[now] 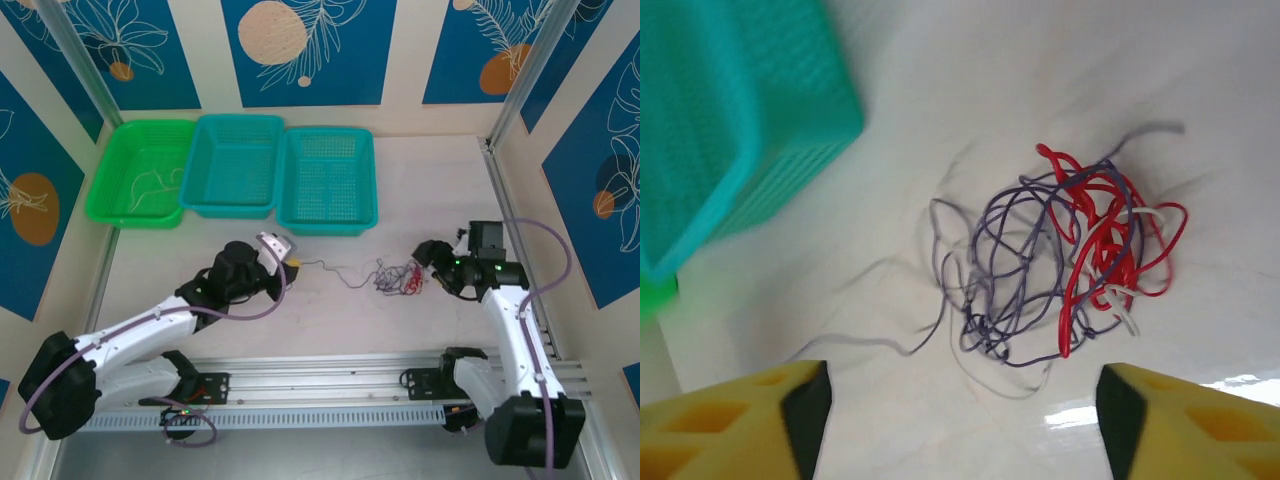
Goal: Untangle the cables
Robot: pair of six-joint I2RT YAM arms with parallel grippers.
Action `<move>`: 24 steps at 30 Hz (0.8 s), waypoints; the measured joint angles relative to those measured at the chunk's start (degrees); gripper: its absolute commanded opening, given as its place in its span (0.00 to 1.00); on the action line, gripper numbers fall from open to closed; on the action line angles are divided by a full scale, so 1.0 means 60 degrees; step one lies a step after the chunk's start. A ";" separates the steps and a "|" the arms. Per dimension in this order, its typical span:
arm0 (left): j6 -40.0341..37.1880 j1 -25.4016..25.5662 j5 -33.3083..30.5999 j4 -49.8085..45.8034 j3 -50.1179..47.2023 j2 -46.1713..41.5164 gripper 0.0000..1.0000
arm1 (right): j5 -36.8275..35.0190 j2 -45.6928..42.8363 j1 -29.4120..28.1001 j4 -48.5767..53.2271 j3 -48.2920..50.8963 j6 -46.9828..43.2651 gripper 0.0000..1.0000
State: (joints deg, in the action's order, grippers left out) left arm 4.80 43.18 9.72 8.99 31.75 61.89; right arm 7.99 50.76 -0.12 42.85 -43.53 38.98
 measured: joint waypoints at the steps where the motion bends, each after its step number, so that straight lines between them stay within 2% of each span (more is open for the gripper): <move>1: 0.0036 0.0000 0.0109 0.0022 0.0025 0.0102 0.00 | -0.0211 -0.0109 -0.0663 -0.0011 -0.0222 -0.0087 0.83; 5: 0.0117 0.0000 0.0572 0.0135 0.0098 0.0186 0.00 | -0.0863 -0.0226 -0.3366 -0.0703 -0.0820 -0.0437 0.84; 9: 0.0127 0.0000 0.1020 0.0357 0.0146 0.0182 0.00 | -0.1162 0.0539 -0.5901 -0.2291 -0.0834 -0.0947 0.83; 11: 0.0193 0.0000 0.1195 0.0459 0.0146 0.0178 0.00 | -0.1242 0.1461 -0.6626 -0.3213 -0.0838 -0.1038 0.81; 15: 0.0404 0.0000 0.1388 0.0652 0.0146 0.0044 0.00 | -0.1464 0.3257 -0.7125 -0.4623 -0.0831 -0.1009 0.81; 16: 0.0452 0.0000 0.1362 0.0641 0.0146 -0.0040 0.00 | -0.1577 0.3574 -0.7195 -0.5005 -0.0761 -0.1009 0.77; 20: 0.0699 -0.0069 0.1494 0.0688 0.0066 -0.0302 0.00 | -0.2320 0.4025 -0.7238 -0.5978 -0.0401 -0.1053 0.34; 22: 0.0816 -0.0069 0.1501 0.0758 0.0066 -0.0499 0.00 | -0.2772 0.4211 -0.7176 -0.6094 -0.0266 -0.0914 0.16; 24: 0.0947 -0.0069 0.1435 0.0838 0.0066 -0.0699 0.00 | -0.3144 0.4284 -0.7034 -0.6102 -0.0080 -0.0688 0.11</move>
State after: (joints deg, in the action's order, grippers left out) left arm 10.48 42.76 18.33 14.02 32.14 57.69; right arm -10.87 76.47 -42.33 6.24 -44.01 34.85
